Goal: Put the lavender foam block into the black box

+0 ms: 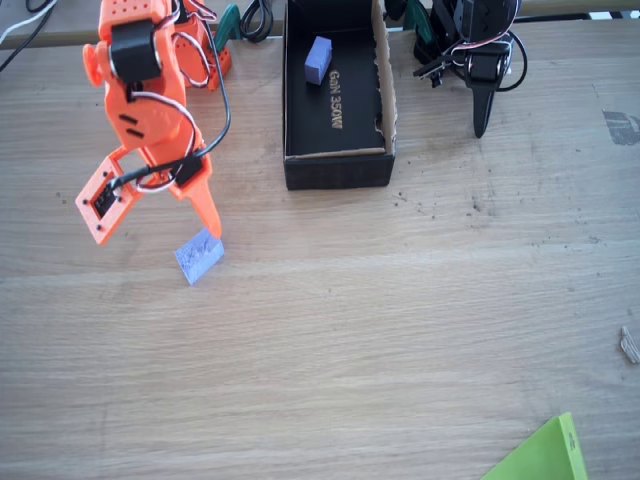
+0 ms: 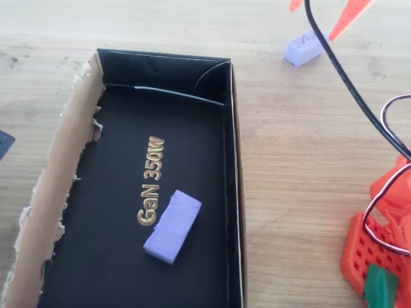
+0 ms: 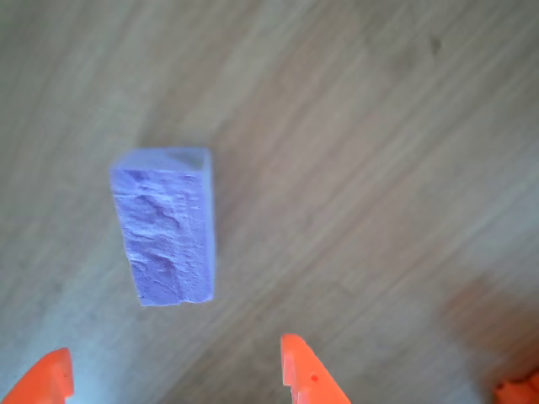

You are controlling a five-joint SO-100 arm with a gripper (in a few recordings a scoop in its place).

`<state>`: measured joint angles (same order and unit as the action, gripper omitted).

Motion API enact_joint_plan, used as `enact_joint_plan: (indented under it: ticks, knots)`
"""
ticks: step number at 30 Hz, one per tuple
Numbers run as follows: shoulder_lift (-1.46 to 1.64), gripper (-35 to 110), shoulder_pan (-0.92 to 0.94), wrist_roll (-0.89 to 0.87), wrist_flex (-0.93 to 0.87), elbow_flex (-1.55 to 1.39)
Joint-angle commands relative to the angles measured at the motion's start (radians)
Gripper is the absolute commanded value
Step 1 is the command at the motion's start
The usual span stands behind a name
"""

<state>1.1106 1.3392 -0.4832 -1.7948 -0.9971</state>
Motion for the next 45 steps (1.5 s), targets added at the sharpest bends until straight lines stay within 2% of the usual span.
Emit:
enact_joint_plan:
  ticks: [1, 29, 31, 34, 36, 40, 45]
  knots:
    - [0.012, 31, 0.029, 0.015, 0.029, -0.003]
    - [-0.16, 30, 0.04, -0.018, 0.175, -0.008]
    - [-0.163, 18, 0.04, -0.017, 0.183, -0.008]
    - [-0.164, 14, 0.035, -0.012, 0.184, -0.009]
    - [-0.156, 0, 0.031, -0.028, 0.181, -0.011]
    - [-0.11, 0, 0.031, -0.095, 0.106, -0.014]
    - [0.029, 0, 0.011, -0.017, 0.037, -0.017]
